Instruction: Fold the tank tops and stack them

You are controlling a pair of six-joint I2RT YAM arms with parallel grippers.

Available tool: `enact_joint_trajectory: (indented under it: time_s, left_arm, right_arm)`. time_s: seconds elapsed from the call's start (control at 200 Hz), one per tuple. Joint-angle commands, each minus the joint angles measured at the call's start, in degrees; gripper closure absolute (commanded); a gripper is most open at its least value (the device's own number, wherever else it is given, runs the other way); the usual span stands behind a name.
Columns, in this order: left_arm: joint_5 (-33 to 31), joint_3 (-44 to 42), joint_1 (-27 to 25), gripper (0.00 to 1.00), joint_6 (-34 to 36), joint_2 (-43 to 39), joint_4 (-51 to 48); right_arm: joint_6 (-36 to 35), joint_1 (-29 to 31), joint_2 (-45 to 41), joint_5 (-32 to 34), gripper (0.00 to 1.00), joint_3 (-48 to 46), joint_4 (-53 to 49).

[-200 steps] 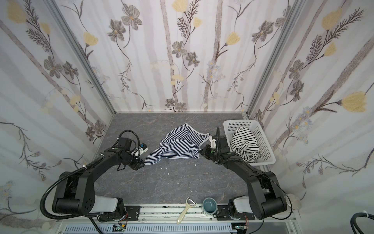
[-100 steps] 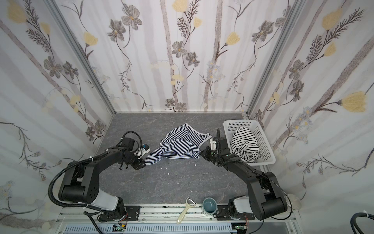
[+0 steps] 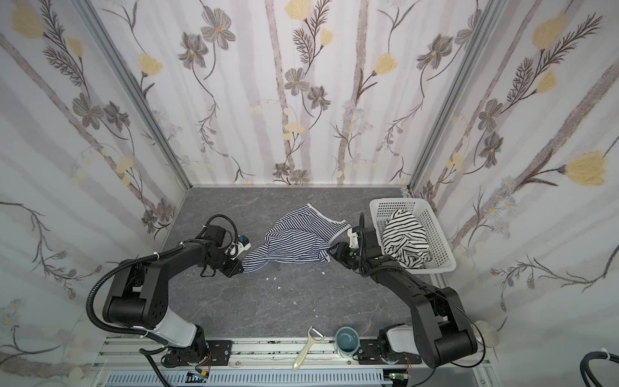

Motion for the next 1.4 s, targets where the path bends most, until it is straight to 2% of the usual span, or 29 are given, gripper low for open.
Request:
enact_joint_trajectory:
  time_s: [0.0,0.365,0.54,0.909,1.189,1.394]
  left_arm:
    - [1.14,0.43,0.04,1.0,0.01,0.18,0.11]
    - [1.08,0.61,0.13,1.0,-0.59,-3.39,-0.03]
    - [-0.1,0.77,0.2,1.0,-0.2,-2.76,0.0]
    - [0.0,2.46,0.92,1.0,-0.08,0.95,0.63]
    - [-0.99,2.52,1.17,1.0,0.19,2.88,1.59]
    - [-1.63,2.2,1.8,1.0,0.34,3.15,2.16]
  right_arm:
    - [-1.67,0.02,-1.5,1.86,0.52,-1.13,-0.89]
    - [-0.9,0.03,-2.89,1.98,0.54,-5.56,0.89]
    - [-4.3,-0.89,-5.32,10.59,0.53,-3.22,-7.03]
    - [-6.73,-4.92,2.94,7.47,0.53,-0.21,-1.12]
    - [-3.3,-7.43,10.1,0.04,0.55,-1.28,11.08]
    - [-3.21,-7.84,14.04,-1.36,0.56,-2.46,15.58]
